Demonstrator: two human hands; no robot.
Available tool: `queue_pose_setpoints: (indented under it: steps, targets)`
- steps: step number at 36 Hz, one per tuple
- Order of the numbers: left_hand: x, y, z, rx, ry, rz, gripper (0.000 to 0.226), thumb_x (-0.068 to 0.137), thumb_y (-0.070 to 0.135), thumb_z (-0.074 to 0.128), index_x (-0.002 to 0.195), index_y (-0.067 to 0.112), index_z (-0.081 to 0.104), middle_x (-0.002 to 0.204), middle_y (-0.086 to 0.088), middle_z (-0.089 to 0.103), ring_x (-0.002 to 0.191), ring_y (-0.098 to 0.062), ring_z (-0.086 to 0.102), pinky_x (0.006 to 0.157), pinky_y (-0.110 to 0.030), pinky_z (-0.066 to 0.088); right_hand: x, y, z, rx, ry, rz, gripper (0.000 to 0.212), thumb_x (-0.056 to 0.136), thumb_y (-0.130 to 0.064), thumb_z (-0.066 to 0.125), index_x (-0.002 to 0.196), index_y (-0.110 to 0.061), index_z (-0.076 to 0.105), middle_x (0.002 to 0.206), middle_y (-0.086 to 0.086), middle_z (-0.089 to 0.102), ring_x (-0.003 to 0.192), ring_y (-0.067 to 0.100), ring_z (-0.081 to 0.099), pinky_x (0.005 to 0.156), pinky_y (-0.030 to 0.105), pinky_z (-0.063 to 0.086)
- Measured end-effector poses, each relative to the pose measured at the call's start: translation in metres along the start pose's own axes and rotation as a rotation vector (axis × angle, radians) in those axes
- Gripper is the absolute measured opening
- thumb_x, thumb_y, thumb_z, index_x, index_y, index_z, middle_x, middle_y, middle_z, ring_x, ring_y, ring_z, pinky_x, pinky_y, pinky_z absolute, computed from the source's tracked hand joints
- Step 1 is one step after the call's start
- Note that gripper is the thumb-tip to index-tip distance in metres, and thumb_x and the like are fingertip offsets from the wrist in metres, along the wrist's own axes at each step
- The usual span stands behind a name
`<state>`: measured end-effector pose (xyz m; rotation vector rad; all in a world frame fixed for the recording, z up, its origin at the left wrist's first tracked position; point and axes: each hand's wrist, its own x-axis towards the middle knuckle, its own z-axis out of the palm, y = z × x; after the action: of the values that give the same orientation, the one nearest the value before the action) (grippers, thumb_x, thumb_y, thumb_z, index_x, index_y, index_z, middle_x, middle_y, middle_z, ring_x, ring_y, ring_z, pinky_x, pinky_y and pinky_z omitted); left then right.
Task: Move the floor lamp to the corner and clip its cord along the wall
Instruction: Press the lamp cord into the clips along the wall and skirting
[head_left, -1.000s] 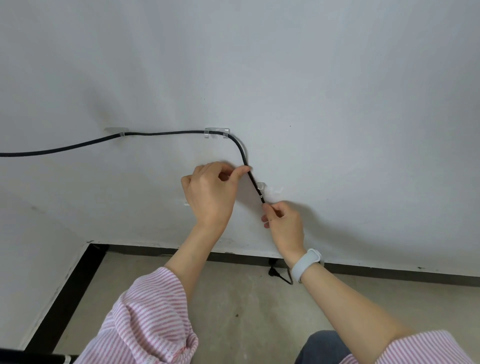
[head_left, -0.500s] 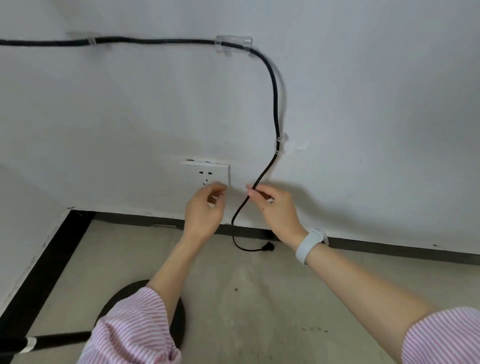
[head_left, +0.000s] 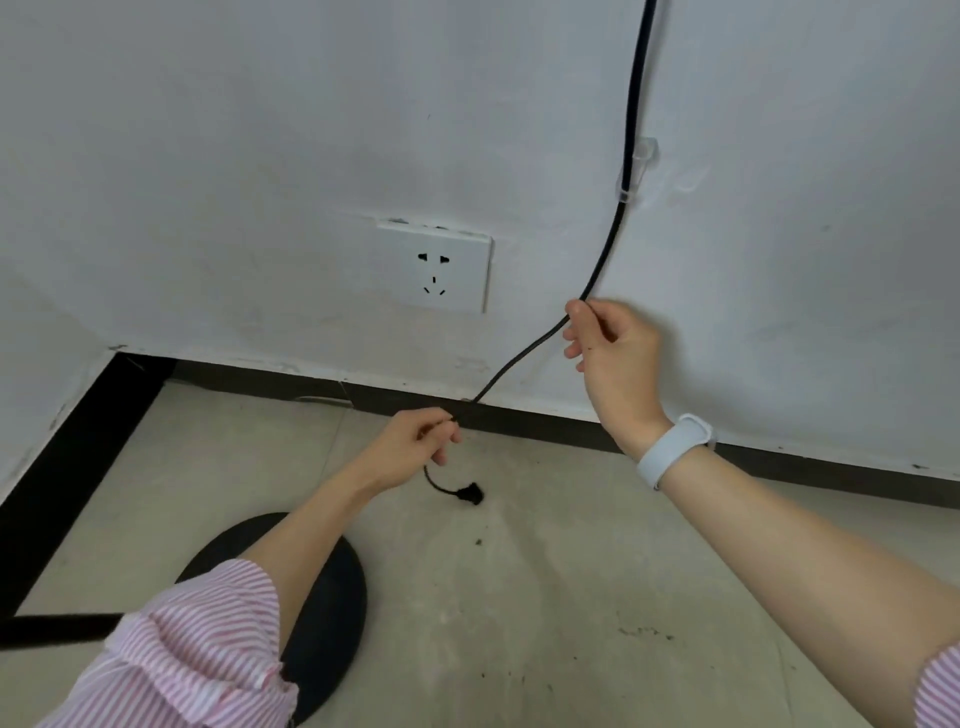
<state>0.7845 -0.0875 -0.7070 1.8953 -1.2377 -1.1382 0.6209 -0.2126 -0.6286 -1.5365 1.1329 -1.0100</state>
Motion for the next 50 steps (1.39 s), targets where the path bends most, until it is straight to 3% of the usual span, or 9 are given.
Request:
queue_pose_setpoints:
  steps: [3,6,10,16,24,28,32,39,50]
  targets:
    - [0.001,-0.009,-0.003,0.064,0.217,0.065,0.020,0.092,0.016,0.049,0.078,0.017,0.063,0.056,0.008,0.051,0.055,-0.009,0.050,0.058,-0.025,0.038,-0.015,0.010,-0.004,-0.367,-0.043,-0.190,0.028,0.087,-0.030,0.057,0.070,-0.009,0.060,0.063,0.007,0.062,0.061,0.027,0.059,0.061,0.041,0.050]
    - [0.000,-0.012,-0.007,0.230,0.335,0.170,0.016,0.090,0.018,0.053,0.083,0.016,0.067,0.067,0.009,0.060,0.062,-0.007,0.051,0.061,-0.023,0.035,-0.031,0.014,-0.001,-0.657,-0.119,-0.676,0.026,0.085,-0.023,0.060,0.065,-0.007,0.057,0.062,0.008,0.061,0.061,0.029,0.056,0.058,0.040,0.046]
    - [-0.005,-0.009,-0.011,0.401,0.355,0.328,0.014,0.090,0.022,0.054,0.082,0.019,0.065,0.064,0.003,0.054,0.059,-0.016,0.049,0.056,-0.032,0.041,-0.040,0.023,0.017,-0.991,-0.265,-1.096,0.013,0.080,-0.008,0.059,0.091,-0.010,0.065,0.090,0.005,0.069,0.085,0.025,0.063,0.086,0.036,0.043]
    - [-0.012,-0.012,-0.015,0.428,0.293,0.348,0.020,0.089,0.025,0.056,0.103,0.018,0.068,0.076,0.001,0.062,0.069,-0.017,0.057,0.061,-0.032,0.046,-0.039,0.041,0.024,-1.190,-0.323,-1.089,0.018,0.072,-0.002,0.061,0.077,-0.017,0.069,0.071,-0.002,0.067,0.067,0.019,0.060,0.075,0.027,0.040]
    - [-0.020,-0.042,-0.023,0.346,0.361,0.154,0.015,0.089,0.021,0.055,0.102,0.016,0.059,0.082,0.004,0.063,0.071,-0.011,0.056,0.065,-0.028,0.043,-0.024,0.046,0.010,-1.216,-0.303,-1.007,0.022,0.071,0.008,0.054,0.078,-0.009,0.066,0.074,0.005,0.067,0.067,0.025,0.060,0.075,0.031,0.036]
    - [-0.016,-0.039,-0.021,0.335,0.447,0.190,0.005,0.088,0.019,0.057,0.090,0.017,0.054,0.078,0.009,0.059,0.069,-0.011,0.056,0.064,-0.027,0.043,-0.026,0.046,0.010,-1.221,-0.317,-1.023,0.035,0.075,0.007,0.042,0.092,-0.012,0.067,0.081,0.002,0.069,0.075,0.023,0.063,0.090,0.038,0.048]
    - [-0.010,-0.029,-0.012,0.383,0.491,0.263,0.006,0.087,0.016,0.058,0.083,0.013,0.055,0.074,0.001,0.063,0.063,-0.016,0.055,0.057,-0.032,0.045,-0.034,0.051,0.023,-1.253,-0.382,-1.092,0.043,0.082,0.005,0.031,0.104,-0.009,0.066,0.086,0.001,0.070,0.083,0.021,0.065,0.090,0.042,0.049]
    - [0.013,-0.015,-0.004,0.271,0.671,0.085,0.013,0.089,0.020,0.055,0.080,0.012,0.051,0.064,-0.002,0.057,0.057,-0.021,0.052,0.051,-0.035,0.041,-0.037,0.071,0.032,-1.446,-0.442,-1.017,0.049,0.086,0.002,0.021,0.119,-0.005,0.056,0.115,0.008,0.067,0.107,0.024,0.061,0.097,0.046,0.046]
    - [0.033,-0.017,0.014,0.206,0.674,-0.097,0.018,0.090,0.027,0.052,0.085,0.010,0.053,0.077,-0.011,0.069,0.072,-0.033,0.062,0.067,-0.048,0.051,-0.040,0.089,0.037,-1.539,-0.505,-0.897,0.052,0.079,-0.012,0.040,0.130,-0.008,0.046,0.136,0.014,0.051,0.127,0.027,0.047,0.106,0.050,0.035]
